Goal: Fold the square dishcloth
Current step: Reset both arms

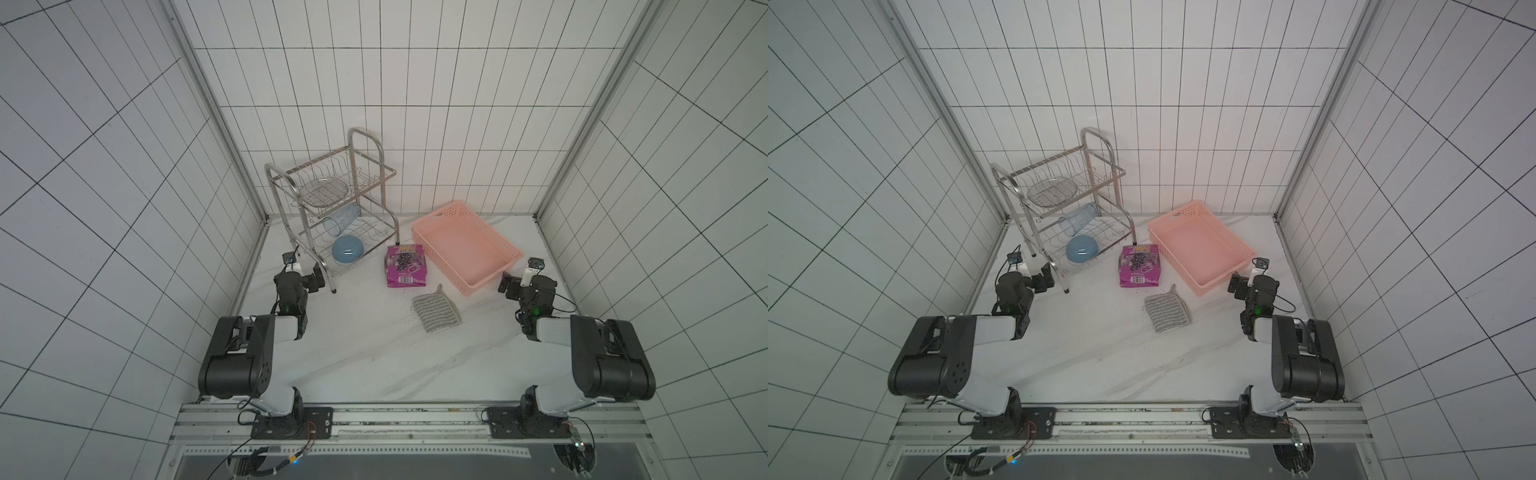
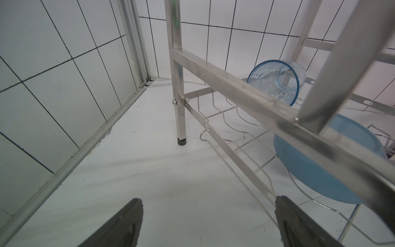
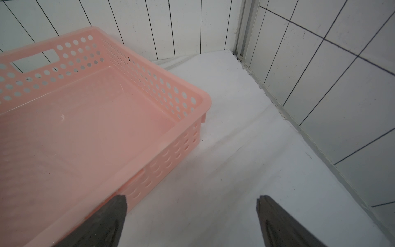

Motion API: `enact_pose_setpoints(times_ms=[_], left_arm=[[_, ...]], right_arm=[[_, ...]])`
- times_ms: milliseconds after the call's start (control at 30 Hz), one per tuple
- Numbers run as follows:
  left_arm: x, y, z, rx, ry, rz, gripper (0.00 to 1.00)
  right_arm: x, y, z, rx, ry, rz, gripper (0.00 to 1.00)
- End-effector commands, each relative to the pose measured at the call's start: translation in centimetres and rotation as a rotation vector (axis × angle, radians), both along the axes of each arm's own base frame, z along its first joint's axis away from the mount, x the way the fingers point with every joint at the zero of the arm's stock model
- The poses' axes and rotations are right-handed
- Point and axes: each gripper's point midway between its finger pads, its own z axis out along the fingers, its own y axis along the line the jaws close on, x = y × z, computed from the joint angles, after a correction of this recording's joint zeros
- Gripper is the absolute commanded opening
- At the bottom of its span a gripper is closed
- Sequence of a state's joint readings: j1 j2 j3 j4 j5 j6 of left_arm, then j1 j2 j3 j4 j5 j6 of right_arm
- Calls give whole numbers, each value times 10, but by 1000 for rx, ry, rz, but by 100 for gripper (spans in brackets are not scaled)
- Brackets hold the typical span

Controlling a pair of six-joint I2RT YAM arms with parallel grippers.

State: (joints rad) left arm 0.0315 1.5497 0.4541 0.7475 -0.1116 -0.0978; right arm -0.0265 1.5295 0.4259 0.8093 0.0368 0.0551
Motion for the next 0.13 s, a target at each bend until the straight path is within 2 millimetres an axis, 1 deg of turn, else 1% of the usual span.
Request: enact_pose_setpoints(times_ms=[0, 100], left_arm=[[1, -2, -2, -15, 4, -18, 98], [1, -1, -2, -13, 1, -17, 98]], right_arm=[[0, -1, -1, -7, 6, 5, 99], [0, -1, -1, -7, 5, 4, 99]])
